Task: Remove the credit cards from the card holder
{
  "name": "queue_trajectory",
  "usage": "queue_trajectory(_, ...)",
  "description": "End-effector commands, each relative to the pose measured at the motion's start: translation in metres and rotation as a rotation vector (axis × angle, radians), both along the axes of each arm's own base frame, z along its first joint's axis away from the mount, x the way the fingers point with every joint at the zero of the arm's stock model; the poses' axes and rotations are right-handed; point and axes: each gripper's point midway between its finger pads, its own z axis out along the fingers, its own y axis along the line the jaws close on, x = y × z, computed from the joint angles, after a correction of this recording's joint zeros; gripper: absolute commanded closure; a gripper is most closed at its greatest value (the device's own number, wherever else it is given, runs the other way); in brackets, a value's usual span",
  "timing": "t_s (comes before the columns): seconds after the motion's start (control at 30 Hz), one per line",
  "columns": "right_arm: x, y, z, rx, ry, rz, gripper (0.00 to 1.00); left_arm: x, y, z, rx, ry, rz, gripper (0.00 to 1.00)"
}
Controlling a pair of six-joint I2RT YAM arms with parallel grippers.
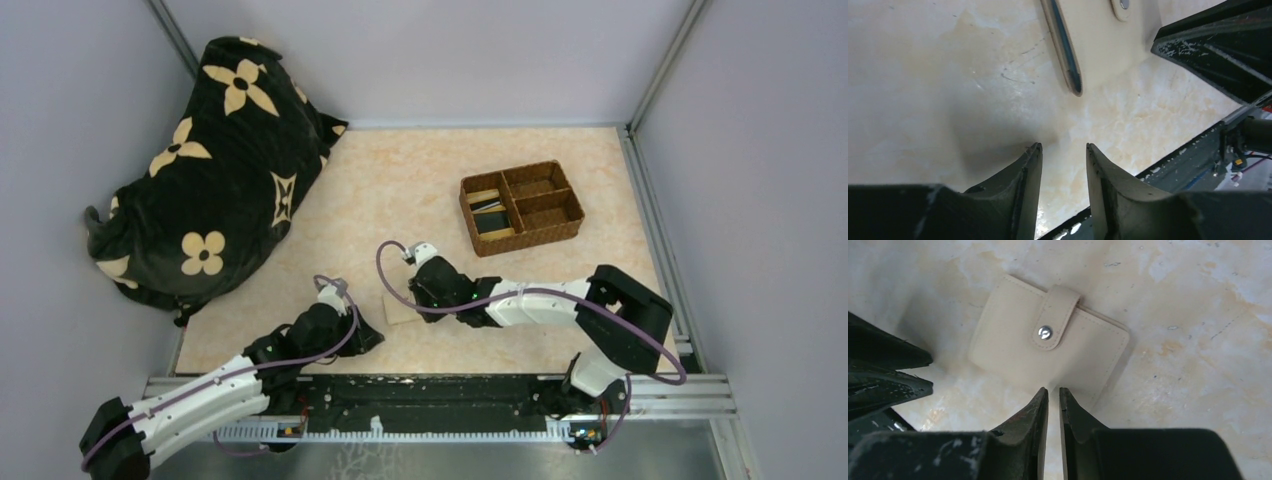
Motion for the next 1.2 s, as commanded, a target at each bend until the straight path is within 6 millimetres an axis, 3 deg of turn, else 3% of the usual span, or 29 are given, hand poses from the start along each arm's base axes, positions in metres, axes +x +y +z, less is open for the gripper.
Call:
queue_trajectory(0.0,-0.008,0.01,0.024,0.067,-0.041,0.022,0.84,-0.016,-0.012,-0.005,-0.067,0.063,-0.048,0.54)
queue_trajectory(0.1,-0.012,0.01,0.03,0.104,-0.032,0.015,0.79,-0.017,-0.014,-0.01,-0.084,0.071,-0.032,0.54)
queue_trajectory(0.23,-0.01,0.017,0.06,0.164,-0.059,0.031,0.7,-0.01,-0.015,-0.009,-0.102,0.042,0.004,0.52)
queue_trajectory(0.33,0.004,0.02,0.078,0.193,-0.079,0.03,0.64,-0.005,-0.014,-0.011,-0.096,0.031,0.029,0.49)
queue_trajectory(0.47,0.029,0.024,0.08,0.196,-0.036,0.006,0.62,0.001,-0.006,-0.022,-0.012,0.039,0.066,0.46)
queue_trajectory(0.63,0.053,0.034,0.068,0.133,-0.043,-0.006,0.61,0.012,-0.005,-0.025,0.027,0.017,0.096,0.46)
queue_trajectory(0.8,0.065,0.044,0.046,0.061,-0.021,0.017,0.61,0.021,0.011,-0.038,0.102,0.015,0.186,0.46)
queue_trajectory(1.03,0.076,0.038,0.018,0.019,0.019,-0.001,0.62,0.027,0.017,-0.042,0.139,0.022,0.239,0.47)
queue_trajectory(1.1,0.076,0.032,0.011,0.008,0.035,-0.013,0.65,0.029,0.019,-0.043,0.147,0.018,0.254,0.48)
queue_trajectory(1.17,0.072,0.026,0.005,-0.007,0.054,-0.012,0.79,0.032,0.023,-0.043,0.164,0.014,0.275,0.48)
